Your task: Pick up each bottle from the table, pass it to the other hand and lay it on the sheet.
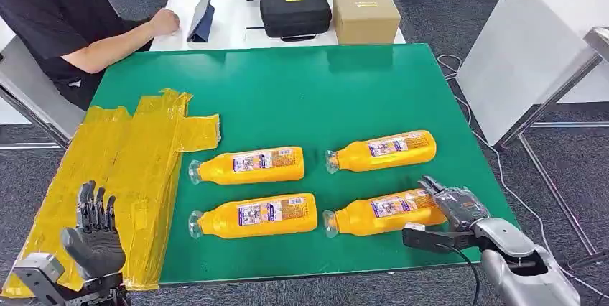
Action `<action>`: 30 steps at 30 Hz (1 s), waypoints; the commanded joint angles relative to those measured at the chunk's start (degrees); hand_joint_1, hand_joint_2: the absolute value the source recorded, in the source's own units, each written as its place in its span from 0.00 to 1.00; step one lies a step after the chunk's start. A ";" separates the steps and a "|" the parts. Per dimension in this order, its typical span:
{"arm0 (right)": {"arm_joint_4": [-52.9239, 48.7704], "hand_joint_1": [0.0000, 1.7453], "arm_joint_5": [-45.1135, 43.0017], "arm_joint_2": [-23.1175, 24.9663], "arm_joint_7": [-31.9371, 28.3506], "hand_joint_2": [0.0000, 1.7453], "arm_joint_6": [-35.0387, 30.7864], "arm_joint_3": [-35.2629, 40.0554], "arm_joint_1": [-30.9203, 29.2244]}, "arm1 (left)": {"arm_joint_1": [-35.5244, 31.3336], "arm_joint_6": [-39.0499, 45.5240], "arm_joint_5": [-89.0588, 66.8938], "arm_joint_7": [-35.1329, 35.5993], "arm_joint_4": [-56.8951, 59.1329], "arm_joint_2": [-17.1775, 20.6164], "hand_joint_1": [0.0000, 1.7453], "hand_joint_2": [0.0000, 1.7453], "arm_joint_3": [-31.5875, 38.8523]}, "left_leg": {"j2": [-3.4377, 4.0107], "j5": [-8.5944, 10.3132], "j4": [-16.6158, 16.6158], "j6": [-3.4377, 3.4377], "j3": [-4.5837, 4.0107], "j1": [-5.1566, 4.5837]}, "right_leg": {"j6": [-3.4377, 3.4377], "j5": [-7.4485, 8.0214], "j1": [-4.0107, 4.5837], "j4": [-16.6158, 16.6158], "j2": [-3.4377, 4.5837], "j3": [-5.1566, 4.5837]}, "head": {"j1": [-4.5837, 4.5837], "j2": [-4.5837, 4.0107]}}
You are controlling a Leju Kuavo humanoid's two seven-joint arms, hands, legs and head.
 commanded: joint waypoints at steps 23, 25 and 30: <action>8.85 0.00 2.20 4.81 0.85 0.00 -1.52 3.71 -2.79 | -2.25 0.38 0.61 0.05 4.19 1.71 0.00 0.00 -1.27 | 0.02 -0.05 -0.07 -0.15 0.27 0.07 | -0.04 0.03 0.06 -0.13 0.15 -0.17 | -0.02 0.00; 10.61 0.00 2.62 5.39 0.12 0.00 -1.87 4.74 -4.32 | -2.21 0.41 0.61 0.12 3.96 1.56 0.00 0.00 -1.22 | 0.03 -0.05 -0.08 -0.18 0.22 0.09 | -0.04 0.04 0.08 -0.15 0.17 0.18 | -0.02 0.00; 11.14 0.00 2.65 6.01 0.08 0.00 -1.92 5.19 -5.25 | -2.33 0.40 0.64 0.14 3.81 1.59 0.00 0.00 -1.18 | 0.05 -0.02 -0.06 -0.18 0.21 0.11 | -0.04 0.07 0.10 -0.13 0.19 0.17 | -0.02 0.02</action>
